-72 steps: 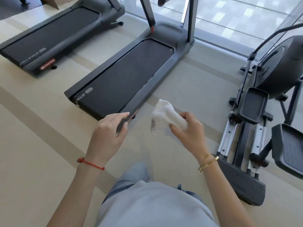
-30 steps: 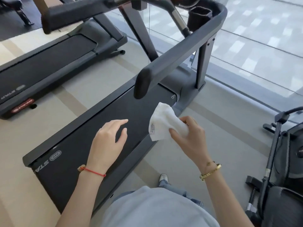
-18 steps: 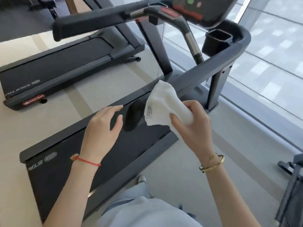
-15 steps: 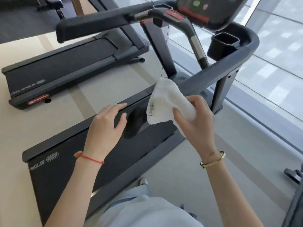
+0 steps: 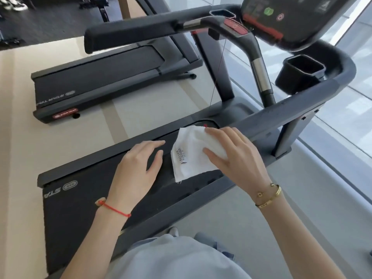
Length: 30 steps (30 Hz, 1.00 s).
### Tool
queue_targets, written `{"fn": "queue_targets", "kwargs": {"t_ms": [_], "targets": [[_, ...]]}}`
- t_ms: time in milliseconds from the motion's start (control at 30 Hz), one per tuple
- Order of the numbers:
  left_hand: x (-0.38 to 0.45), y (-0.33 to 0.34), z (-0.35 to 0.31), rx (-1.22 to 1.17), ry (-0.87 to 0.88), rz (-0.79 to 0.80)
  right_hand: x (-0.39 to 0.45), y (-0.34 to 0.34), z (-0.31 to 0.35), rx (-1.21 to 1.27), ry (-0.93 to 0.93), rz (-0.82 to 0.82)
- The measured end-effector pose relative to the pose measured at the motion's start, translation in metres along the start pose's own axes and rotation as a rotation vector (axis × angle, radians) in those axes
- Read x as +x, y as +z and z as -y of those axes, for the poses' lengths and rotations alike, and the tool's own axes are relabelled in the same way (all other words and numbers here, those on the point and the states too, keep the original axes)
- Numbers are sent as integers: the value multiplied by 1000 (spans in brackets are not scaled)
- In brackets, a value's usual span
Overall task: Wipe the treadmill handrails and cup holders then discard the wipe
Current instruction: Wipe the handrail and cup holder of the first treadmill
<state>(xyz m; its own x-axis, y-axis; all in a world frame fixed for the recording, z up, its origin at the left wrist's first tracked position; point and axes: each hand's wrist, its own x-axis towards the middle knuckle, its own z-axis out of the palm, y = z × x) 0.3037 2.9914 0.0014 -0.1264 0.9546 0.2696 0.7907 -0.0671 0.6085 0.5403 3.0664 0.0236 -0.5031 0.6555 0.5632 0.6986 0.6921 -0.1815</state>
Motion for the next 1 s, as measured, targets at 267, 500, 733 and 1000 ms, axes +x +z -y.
{"fn": "queue_targets", "kwargs": {"t_ms": [267,500,733,1000], "targets": [[-12,19,-28,9,-176,-182,29,-4,-36,-32,-301,25],[-24,35,-45,56,-284,-273,40,-22,-59,-18,-470,142],[-27,39,-55,63,-339,-306,36,-17,-52,217,-442,345],[-27,37,-54,60,-340,-277,56,-5,-53,83,-482,176]]}}
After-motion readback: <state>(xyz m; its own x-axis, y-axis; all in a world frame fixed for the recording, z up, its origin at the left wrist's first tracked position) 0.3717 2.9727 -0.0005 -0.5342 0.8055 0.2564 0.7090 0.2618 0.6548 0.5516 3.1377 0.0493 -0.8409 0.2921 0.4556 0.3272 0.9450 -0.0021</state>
